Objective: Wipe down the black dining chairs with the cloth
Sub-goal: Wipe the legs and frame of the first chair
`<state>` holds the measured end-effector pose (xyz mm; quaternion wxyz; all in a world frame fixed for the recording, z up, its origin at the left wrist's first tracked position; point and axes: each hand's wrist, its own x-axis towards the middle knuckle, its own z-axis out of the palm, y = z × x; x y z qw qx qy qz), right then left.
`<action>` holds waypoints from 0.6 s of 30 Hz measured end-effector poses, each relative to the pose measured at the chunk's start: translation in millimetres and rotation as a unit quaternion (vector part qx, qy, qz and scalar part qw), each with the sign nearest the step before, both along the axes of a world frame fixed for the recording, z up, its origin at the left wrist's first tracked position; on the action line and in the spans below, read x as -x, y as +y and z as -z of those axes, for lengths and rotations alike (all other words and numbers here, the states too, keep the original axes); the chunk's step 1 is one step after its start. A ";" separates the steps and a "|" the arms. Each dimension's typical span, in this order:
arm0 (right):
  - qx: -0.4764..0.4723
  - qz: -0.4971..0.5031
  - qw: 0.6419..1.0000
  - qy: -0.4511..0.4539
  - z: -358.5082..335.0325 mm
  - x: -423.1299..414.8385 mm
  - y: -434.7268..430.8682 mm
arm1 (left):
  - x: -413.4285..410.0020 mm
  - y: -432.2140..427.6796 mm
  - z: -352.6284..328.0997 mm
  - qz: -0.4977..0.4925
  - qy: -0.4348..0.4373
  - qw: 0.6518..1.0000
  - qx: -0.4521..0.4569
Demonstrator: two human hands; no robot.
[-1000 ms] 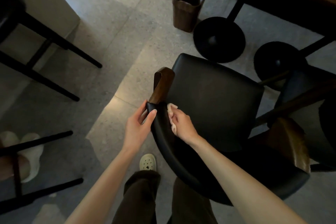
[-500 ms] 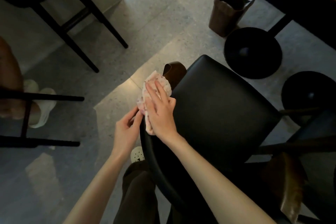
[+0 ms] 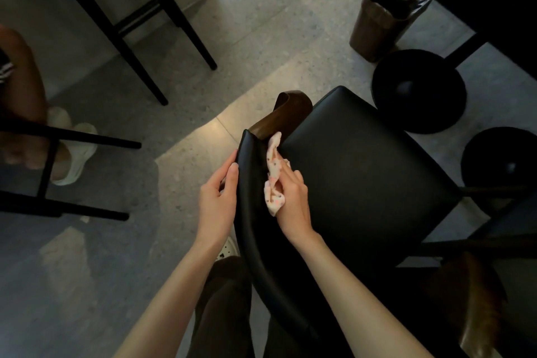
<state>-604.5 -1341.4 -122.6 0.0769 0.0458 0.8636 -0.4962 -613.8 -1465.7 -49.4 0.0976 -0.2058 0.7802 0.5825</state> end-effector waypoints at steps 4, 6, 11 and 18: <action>0.047 0.030 0.993 -0.108 7.8 6.1 2.9 | 0.5 0.1 -0.2 0.005 0.003 1.000 0.014; 0.026 0.027 0.992 -0.124 18.5 9.8 5.4 | 1.1 0.7 -0.9 0.008 0.005 1.000 0.017; 0.057 0.085 0.972 -0.212 13.3 17.7 34.9 | -0.2 1.5 -3.9 0.014 0.008 1.000 0.013; 0.190 0.145 0.971 0.018 -49.4 27.4 22.9 | -2.0 1.9 -3.1 0.017 0.003 1.000 -0.001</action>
